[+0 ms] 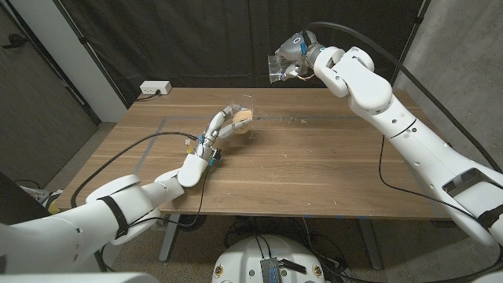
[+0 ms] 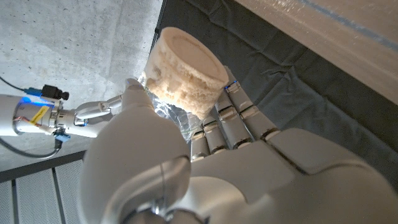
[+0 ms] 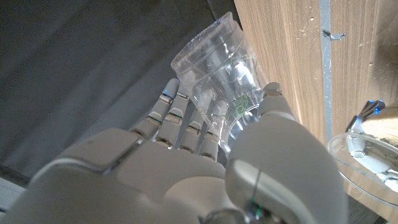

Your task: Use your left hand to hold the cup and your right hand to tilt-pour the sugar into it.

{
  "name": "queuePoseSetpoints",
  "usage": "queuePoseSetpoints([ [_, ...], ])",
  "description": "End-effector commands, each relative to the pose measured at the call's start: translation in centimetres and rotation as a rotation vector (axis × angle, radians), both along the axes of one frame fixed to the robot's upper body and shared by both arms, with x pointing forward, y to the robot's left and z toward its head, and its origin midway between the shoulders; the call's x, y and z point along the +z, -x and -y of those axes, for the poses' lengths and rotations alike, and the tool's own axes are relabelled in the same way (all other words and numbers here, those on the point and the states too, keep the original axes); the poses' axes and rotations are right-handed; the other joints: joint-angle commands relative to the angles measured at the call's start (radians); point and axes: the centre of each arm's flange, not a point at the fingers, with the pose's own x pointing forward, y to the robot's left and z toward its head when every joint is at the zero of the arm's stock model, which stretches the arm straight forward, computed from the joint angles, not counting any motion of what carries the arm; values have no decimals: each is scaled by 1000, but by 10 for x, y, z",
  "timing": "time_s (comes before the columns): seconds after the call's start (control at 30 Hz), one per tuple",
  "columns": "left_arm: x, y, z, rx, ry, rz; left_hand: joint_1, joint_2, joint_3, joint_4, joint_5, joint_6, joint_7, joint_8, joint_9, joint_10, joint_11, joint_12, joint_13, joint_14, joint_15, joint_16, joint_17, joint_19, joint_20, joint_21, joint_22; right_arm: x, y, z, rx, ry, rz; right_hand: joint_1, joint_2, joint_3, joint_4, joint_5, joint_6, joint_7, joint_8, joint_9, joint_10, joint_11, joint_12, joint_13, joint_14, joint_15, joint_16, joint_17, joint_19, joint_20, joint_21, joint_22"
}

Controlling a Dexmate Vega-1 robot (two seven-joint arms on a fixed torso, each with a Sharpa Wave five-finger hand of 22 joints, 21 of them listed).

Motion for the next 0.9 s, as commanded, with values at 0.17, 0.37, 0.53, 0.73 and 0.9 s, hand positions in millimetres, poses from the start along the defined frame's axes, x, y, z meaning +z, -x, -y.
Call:
queuePoseSetpoints([
  [0.17, 28, 20, -5, -78, 41, 112, -6, -1, -4, 3, 3, 7, 2, 7, 3, 4, 12, -2, 2, 6, -73, 4, 6, -5, -85, 8, 2, 1, 2, 40, 9, -196, -56, 3, 9, 8, 3, -1, 52, -40, 4, 4, 14, 1, -1, 3, 12, -180, 2, 6, 13, -47, 7, 1],
  [0.37, 30, 25, -9, -87, 77, 88, -7, -1, -5, 4, 3, 9, 4, 6, 2, 4, 12, -3, 3, 7, -72, 5, 7, -4, -82, 10, 2, -3, 5, 53, 45, -279, -82, 3, 9, 9, 3, -1, 52, -40, 2, 4, 18, 4, -2, 2, 15, -180, 1, 8, 15, -48, 8, 0],
  [0.53, 36, 31, -15, -41, 81, 47, -9, -2, -7, 5, 3, 6, 8, 4, 3, 1, 14, -4, 4, 3, -69, 4, 7, -6, -79, 10, 1, -5, 6, 69, 113, -392, -126, 3, 8, 9, 3, 0, 48, -40, -2, 4, 17, 4, -5, 2, 15, -180, -1, 9, 17, -48, 10, -1],
  [0.73, 39, 34, -26, -8, 116, -13, -9, -2, -7, 5, 3, 3, 10, 2, 4, -5, 18, -7, 5, 1, -66, 3, 7, -7, -79, 11, 1, -14, 8, 101, 214, -573, -169, 6, 7, 11, 0, 1, 47, -40, -4, 5, 17, 13, -9, -2, 17, -181, -2, 11, 23, -52, 13, -1],
  [0.9, 42, 35, -32, 17, 130, -39, -8, -2, -8, 5, 3, -4, 11, -2, 5, -7, 18, -10, 2, -10, -63, -1, 7, -13, -76, 10, 0, -26, 8, 122, 271, -686, -184, 8, 7, 12, -1, 1, 48, -37, -5, 6, 24, 18, -13, -8, 20, -180, -2, 12, 25, -53, 14, -2],
])
